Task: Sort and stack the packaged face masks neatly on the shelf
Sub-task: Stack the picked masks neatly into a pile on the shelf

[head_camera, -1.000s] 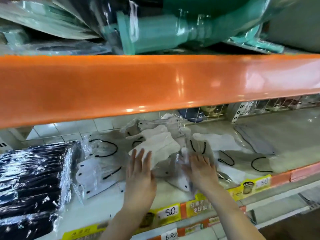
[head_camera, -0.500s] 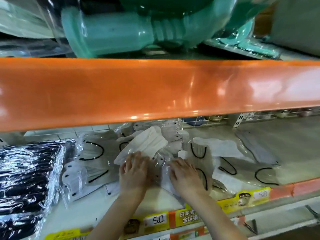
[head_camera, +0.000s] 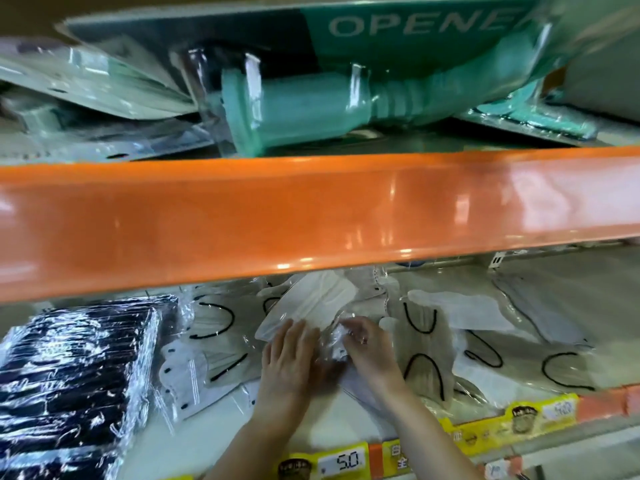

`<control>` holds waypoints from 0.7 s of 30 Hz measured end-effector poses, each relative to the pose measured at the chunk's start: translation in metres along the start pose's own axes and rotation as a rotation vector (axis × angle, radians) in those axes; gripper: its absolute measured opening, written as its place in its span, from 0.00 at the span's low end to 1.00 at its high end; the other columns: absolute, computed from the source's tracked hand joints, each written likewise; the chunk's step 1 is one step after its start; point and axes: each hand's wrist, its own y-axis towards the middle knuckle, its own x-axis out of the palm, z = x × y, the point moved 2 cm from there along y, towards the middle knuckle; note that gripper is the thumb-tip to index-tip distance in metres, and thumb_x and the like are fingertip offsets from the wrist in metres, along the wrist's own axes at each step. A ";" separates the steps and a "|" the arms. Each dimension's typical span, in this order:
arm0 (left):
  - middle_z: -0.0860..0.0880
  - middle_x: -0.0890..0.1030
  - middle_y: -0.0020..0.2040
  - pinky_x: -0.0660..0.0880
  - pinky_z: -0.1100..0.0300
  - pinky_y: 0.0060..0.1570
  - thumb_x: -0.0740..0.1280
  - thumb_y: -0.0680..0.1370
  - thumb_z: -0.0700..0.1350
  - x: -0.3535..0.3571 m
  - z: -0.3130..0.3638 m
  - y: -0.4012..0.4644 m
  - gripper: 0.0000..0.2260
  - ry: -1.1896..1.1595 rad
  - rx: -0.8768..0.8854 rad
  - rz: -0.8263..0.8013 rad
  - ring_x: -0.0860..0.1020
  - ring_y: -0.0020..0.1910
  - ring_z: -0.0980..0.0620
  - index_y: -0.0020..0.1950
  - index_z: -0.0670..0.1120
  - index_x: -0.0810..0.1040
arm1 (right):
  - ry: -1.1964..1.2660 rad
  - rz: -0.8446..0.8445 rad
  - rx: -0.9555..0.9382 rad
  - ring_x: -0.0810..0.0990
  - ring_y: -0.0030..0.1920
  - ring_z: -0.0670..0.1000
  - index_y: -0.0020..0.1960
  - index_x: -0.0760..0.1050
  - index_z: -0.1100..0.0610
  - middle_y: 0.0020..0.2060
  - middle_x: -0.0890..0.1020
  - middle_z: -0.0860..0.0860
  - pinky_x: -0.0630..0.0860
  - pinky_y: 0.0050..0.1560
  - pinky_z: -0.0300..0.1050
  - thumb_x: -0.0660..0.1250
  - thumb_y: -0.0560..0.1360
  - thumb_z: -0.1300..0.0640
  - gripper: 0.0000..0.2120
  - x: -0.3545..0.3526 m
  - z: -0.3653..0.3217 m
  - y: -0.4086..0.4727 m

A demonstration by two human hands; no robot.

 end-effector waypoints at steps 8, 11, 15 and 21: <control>0.48 0.80 0.49 0.72 0.56 0.43 0.64 0.75 0.49 -0.029 0.027 0.019 0.07 -0.120 0.059 0.346 0.73 0.50 0.47 0.48 0.48 0.77 | 0.405 0.042 -0.387 0.76 0.35 0.46 0.58 0.74 0.56 0.33 0.78 0.46 0.73 0.39 0.41 0.61 0.77 0.58 0.11 -0.025 -0.064 -0.016; 0.56 0.77 0.33 0.65 0.64 0.34 0.69 0.76 0.42 -0.049 0.034 0.034 0.12 -0.560 -0.298 0.278 0.73 0.35 0.61 0.33 0.52 0.76 | 0.424 0.119 -0.433 0.80 0.45 0.47 0.62 0.71 0.54 0.44 0.81 0.49 0.76 0.48 0.40 0.59 0.77 0.52 0.15 -0.025 -0.065 -0.026; 0.51 0.74 0.29 0.66 0.64 0.29 0.68 0.74 0.45 -0.058 0.033 0.032 0.08 -1.361 -0.719 0.184 0.70 0.28 0.54 0.37 0.42 0.76 | 0.356 0.266 -0.342 0.77 0.51 0.45 0.66 0.65 0.52 0.53 0.75 0.50 0.72 0.44 0.29 0.60 0.77 0.50 0.18 -0.032 -0.046 -0.028; 0.47 0.83 0.40 0.74 0.64 0.28 0.65 0.77 0.38 -0.056 0.027 0.011 0.03 -1.675 -0.979 0.135 0.80 0.33 0.54 0.48 0.42 0.78 | 0.346 -0.021 0.014 0.80 0.52 0.52 0.52 0.73 0.51 0.52 0.78 0.51 0.79 0.50 0.46 0.66 0.77 0.62 0.08 -0.021 -0.013 -0.021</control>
